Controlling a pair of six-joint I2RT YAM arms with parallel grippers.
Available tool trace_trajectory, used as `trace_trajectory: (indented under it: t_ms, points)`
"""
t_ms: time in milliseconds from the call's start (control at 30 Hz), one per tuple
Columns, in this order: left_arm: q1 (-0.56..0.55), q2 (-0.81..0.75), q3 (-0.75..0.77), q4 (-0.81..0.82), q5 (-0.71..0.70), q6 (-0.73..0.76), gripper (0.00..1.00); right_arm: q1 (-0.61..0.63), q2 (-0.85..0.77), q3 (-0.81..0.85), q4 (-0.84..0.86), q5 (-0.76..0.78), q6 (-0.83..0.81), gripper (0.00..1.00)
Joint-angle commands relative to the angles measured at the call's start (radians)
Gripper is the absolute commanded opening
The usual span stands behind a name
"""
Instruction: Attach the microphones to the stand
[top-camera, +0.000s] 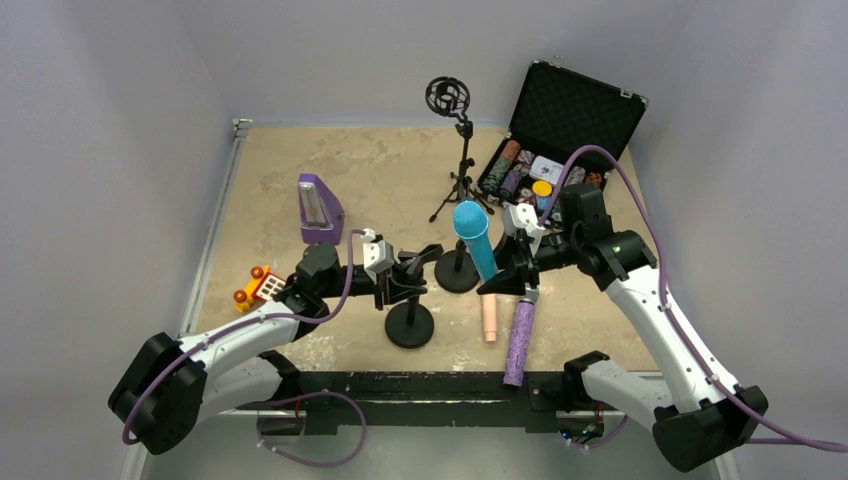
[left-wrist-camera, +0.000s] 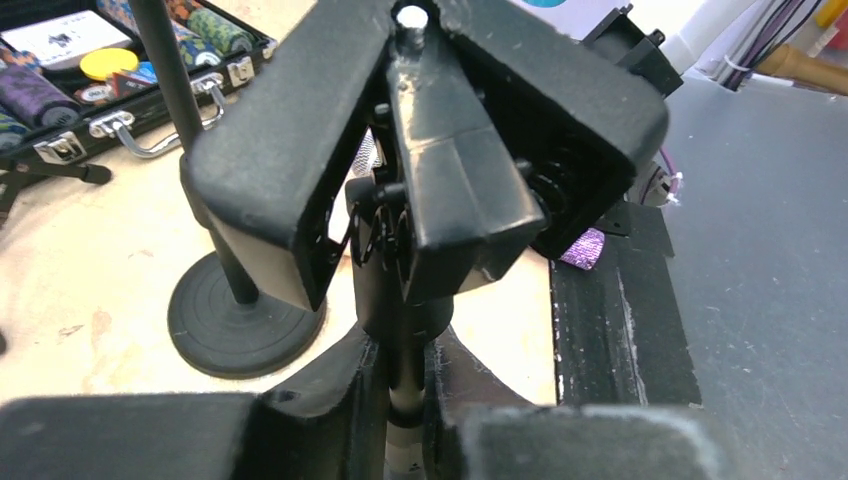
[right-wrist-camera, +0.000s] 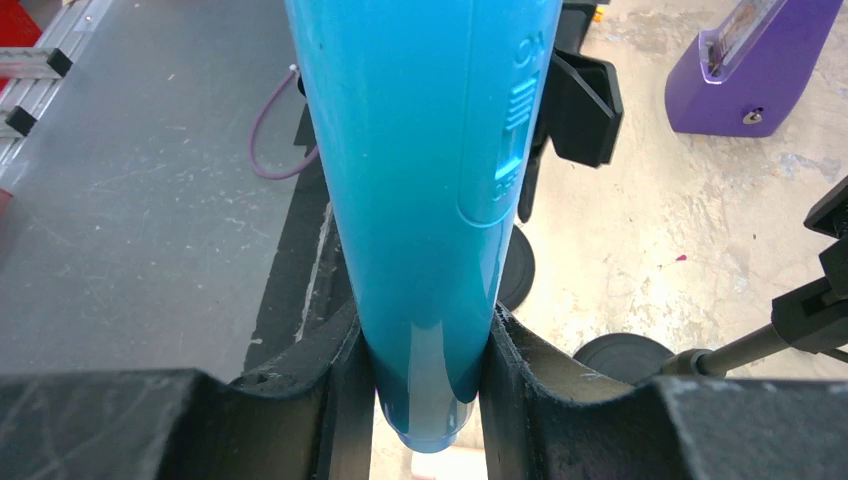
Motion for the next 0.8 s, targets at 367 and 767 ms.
trace_trajectory:
  t_ms: [367, 767]
  points:
    - [-0.013, -0.372, -0.130, -0.202, -0.311, -0.010, 0.85, 0.030, 0.024, -0.039, 0.117, 0.014, -0.007, 0.00]
    - [-0.022, -0.621, 0.194, -1.049, -0.381, 0.118, 0.90, 0.040, 0.046, -0.022, 0.101, 0.023, -0.054, 0.00]
